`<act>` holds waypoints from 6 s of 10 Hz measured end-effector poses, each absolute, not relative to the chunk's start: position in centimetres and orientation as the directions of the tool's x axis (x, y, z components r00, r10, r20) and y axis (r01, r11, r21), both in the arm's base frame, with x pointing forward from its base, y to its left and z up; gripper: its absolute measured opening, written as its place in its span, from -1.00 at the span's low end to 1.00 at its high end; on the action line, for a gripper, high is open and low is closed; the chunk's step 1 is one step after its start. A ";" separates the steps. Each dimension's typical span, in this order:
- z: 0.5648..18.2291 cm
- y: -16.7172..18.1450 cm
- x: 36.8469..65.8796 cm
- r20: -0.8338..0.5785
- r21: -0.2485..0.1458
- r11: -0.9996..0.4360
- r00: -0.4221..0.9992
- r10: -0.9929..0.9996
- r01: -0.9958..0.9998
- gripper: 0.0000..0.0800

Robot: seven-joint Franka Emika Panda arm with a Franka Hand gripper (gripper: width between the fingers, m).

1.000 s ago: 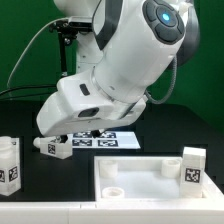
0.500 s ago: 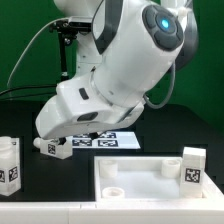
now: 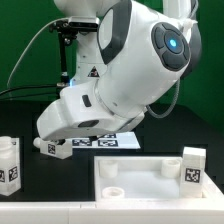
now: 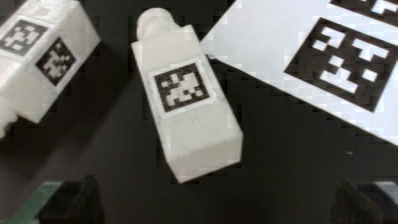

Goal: Assemble square table

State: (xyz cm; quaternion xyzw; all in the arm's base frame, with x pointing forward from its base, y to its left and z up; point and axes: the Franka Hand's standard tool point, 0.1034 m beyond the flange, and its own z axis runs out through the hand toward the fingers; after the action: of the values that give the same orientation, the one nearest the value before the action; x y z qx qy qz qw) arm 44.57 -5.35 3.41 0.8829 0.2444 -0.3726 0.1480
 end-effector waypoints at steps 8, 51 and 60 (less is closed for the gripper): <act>2.2 -7.2 42.6 -0.765 0.087 -0.833 0.572 0.295 0.546 0.62; 14.7 -0.4 61.4 0.362 -0.038 -0.999 0.932 -0.025 -0.013 -0.28; 14.1 -0.5 63.1 0.574 -0.024 -0.991 0.810 -0.122 -0.132 -0.28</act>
Offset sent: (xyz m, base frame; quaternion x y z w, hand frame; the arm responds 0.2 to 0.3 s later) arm 0.0000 0.0000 0.0000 0.0000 0.0000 0.0000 1.0000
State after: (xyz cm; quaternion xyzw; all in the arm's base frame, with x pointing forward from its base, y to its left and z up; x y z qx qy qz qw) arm 63.06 -0.49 14.09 0.9512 -0.0668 0.3012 0.0083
